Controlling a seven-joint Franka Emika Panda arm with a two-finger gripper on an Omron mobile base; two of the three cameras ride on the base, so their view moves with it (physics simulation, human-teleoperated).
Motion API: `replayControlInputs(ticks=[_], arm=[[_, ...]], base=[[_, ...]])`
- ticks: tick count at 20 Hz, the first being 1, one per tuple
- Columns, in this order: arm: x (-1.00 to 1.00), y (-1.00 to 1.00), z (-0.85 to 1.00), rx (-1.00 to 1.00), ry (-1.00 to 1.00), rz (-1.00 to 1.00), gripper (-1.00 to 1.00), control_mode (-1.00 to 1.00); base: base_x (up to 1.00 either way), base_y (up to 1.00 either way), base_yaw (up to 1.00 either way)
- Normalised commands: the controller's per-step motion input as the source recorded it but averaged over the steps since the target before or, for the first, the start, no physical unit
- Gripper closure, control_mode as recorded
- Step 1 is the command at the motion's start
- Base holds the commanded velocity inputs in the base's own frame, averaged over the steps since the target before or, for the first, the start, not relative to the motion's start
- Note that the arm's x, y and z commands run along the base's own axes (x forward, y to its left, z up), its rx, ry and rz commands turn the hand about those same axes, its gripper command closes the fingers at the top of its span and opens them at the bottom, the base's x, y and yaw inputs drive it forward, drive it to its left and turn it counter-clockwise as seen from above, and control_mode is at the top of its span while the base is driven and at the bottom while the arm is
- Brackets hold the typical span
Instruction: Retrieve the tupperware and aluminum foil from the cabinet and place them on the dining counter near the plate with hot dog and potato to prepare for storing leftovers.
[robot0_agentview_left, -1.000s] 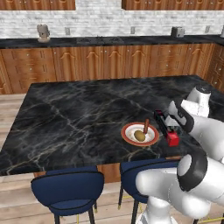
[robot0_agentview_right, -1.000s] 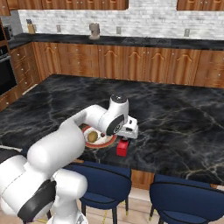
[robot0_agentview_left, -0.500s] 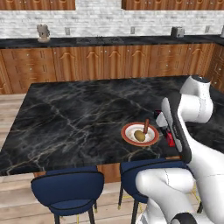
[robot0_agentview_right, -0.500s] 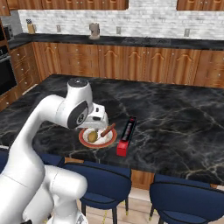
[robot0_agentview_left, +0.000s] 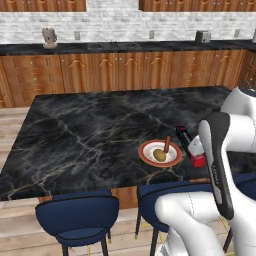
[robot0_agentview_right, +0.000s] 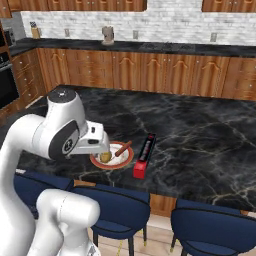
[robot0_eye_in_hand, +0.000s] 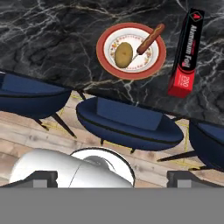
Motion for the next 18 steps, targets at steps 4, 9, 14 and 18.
replayControlInputs(ticks=[4, 9, 14, 18], arm=[[0.00, 0.26, 0.81, -0.03, 0.13, 0.00, -1.00, -1.00], [-0.03, 0.16, 0.16, -0.07, 0.02, 0.00, -1.00, 1.00], [0.00, 0.00, 0.00, 0.00, 0.00, 0.00, -1.00, 1.00], [0.00, 0.00, 0.00, 0.00, 0.00, 0.00, -1.00, 1.00]], base=[[0.00, 0.00, 0.00], [-0.13, 0.00, -0.04], [-0.61, -0.55, -0.33], [-0.66, -0.10, -0.20]])
